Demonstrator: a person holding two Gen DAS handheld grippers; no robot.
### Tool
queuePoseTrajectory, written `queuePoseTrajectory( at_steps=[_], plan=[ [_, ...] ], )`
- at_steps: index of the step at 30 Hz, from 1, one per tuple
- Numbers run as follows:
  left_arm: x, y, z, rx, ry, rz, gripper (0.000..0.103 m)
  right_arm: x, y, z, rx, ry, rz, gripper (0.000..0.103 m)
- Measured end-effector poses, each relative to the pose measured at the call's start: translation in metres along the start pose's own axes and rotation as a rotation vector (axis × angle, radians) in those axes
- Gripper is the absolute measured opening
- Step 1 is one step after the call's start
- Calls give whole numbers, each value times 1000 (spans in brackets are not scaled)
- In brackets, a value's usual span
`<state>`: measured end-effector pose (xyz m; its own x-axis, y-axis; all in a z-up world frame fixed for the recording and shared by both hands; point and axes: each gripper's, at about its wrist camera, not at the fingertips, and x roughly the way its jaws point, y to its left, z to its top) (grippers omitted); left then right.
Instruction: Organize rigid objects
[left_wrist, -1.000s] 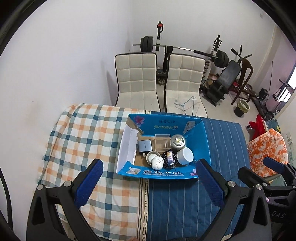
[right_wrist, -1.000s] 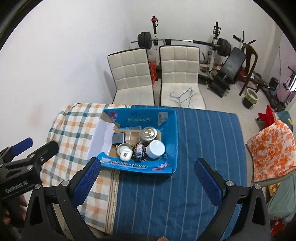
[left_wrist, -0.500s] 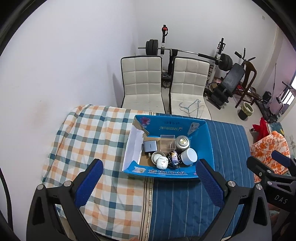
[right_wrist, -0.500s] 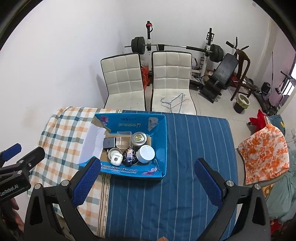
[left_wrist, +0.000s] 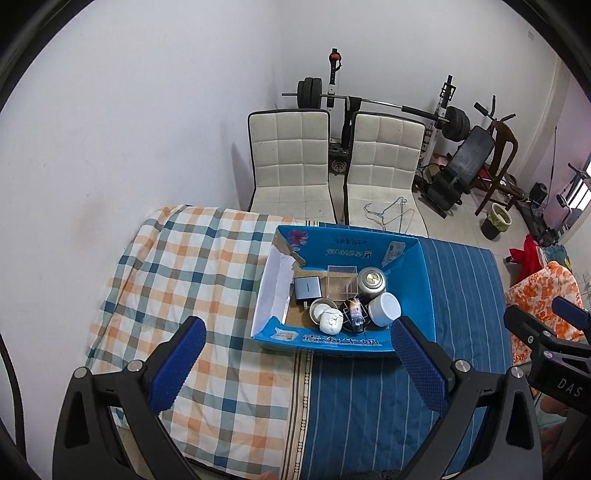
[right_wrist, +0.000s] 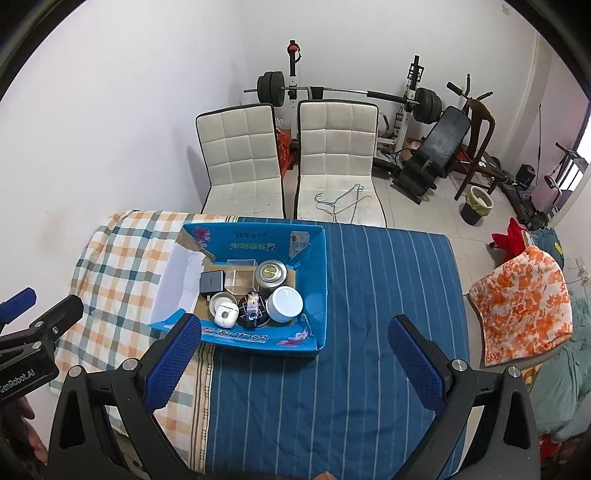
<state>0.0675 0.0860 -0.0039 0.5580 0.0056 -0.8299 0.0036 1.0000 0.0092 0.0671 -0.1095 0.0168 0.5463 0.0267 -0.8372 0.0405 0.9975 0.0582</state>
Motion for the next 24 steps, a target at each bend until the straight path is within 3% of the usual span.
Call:
queuePoseTrajectory(
  at_steps=[24],
  plan=[
    [4, -4, 10, 44, -22, 0, 103, -5, -6, -1, 19, -23, -30, 103]
  ],
)
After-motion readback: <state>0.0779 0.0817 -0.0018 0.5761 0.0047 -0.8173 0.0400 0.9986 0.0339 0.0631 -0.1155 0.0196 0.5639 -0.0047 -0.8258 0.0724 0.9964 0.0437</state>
